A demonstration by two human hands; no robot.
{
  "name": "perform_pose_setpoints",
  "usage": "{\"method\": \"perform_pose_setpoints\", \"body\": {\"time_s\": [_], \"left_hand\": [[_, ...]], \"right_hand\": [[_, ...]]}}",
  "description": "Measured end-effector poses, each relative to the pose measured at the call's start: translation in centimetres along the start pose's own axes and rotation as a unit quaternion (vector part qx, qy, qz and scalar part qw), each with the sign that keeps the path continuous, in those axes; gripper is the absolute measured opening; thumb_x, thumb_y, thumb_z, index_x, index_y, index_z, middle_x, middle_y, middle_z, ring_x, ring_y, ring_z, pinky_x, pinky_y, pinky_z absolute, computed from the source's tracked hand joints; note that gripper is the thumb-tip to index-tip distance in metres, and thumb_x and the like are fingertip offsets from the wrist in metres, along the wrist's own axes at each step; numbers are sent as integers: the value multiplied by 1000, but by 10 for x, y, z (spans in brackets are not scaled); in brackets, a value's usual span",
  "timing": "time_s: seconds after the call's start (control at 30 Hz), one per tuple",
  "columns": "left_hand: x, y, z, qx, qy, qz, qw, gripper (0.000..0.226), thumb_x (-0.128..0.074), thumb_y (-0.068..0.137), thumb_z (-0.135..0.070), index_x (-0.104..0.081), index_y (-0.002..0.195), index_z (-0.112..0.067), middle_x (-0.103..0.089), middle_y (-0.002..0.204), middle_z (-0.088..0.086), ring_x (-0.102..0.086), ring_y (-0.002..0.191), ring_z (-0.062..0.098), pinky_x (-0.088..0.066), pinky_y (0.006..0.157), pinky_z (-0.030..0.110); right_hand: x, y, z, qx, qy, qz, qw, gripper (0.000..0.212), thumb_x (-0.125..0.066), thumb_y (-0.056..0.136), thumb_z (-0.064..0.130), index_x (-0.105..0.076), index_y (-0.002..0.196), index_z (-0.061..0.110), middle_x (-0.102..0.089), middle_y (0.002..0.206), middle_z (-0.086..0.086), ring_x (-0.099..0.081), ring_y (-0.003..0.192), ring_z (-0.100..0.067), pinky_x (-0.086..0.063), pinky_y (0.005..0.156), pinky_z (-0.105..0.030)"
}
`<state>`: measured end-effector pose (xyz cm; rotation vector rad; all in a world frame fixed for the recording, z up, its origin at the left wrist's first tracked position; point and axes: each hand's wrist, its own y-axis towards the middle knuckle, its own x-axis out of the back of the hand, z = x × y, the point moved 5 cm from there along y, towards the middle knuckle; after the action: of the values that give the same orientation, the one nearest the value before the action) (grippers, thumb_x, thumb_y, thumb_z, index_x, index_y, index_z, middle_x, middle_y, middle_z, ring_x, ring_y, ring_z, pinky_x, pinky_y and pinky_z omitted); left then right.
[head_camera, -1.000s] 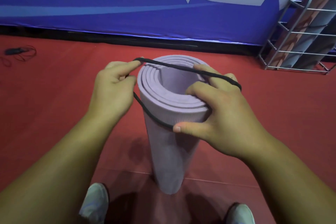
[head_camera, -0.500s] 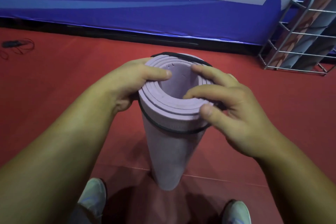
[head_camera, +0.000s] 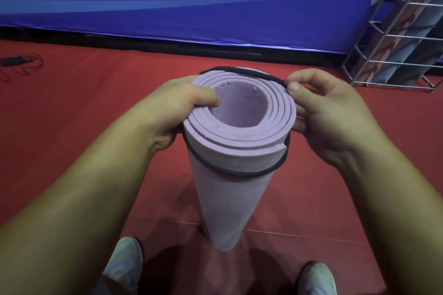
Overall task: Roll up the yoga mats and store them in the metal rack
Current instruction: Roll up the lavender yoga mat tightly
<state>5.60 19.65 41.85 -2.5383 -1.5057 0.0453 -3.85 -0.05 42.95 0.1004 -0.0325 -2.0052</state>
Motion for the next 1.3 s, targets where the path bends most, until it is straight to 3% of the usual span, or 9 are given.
{"method": "perform_pose_setpoints", "body": {"time_s": [0.17,0.3,0.43,0.53,0.63,0.77,0.87,1.03,1.3], "left_hand": [[-2,1,-4,-7,6,17,1000,34,-61,63,-11,-76,94,-12,-73,89,10,-65,82,25,-45,83,41],[-5,3,-5,-17,22,38,999,40,-60,62,-10,-76,100,-9,-74,94,11,-67,85,24,-48,86,41],[-5,3,-5,-16,34,46,998,37,-60,62,-11,-78,95,-14,-75,92,10,-66,83,24,-46,82,40],[-4,1,-7,-9,38,39,998,25,-60,61,-12,-77,79,-17,-71,79,6,-63,75,22,-44,79,38],[-1,-1,-5,0,23,33,999,21,-62,61,-12,-77,75,-14,-71,78,9,-66,73,23,-46,79,38],[5,1,5,59,-116,56,990,46,-67,71,-25,-74,107,3,-72,109,22,-68,107,37,-46,110,48],[6,2,17,119,-238,92,960,58,-41,96,-40,-67,124,4,-67,126,23,-61,123,37,-41,113,47],[11,8,40,67,-138,-71,986,29,-47,99,-6,-75,107,-2,-73,115,18,-66,104,28,-48,106,48],[6,7,105,161,-125,-40,978,27,-48,103,-8,-71,90,-9,-73,74,-2,-66,62,6,-56,76,23]], "right_hand": [[3,17,0,25,22,-33,999,24,-58,96,-4,-58,88,19,-52,62,-4,-39,52,-17,-34,49,-25],[9,28,-1,141,-198,-84,966,26,-55,80,-4,-44,72,19,-51,65,-5,-37,61,-16,-33,54,-30],[11,36,-2,212,-355,-65,908,17,-53,72,3,-62,74,17,-60,68,-6,-47,64,-14,-41,59,-30],[5,40,-17,124,-382,12,916,26,-60,79,3,-63,62,22,-64,60,2,-40,63,2,-44,56,-29],[0,35,-39,-2,-353,67,933,27,-54,86,-12,-62,65,4,-56,57,-4,-37,63,-12,-36,50,-25],[1,35,-53,-60,-269,93,957,21,-52,77,-8,-69,90,-8,-67,96,-34,-44,74,-20,-42,62,-39],[4,38,-63,-85,-230,124,961,32,-52,70,-5,-66,97,-9,-57,108,-45,-43,82,-21,-40,67,-44],[-1,32,-67,-64,-169,130,975,34,-48,86,-21,-71,103,-1,-69,83,-13,-56,58,-9,-48,52,-24],[5,21,-97,-34,-322,116,939,36,-55,77,19,-69,110,20,-74,100,5,-62,78,-10,-53,67,-31]]}}
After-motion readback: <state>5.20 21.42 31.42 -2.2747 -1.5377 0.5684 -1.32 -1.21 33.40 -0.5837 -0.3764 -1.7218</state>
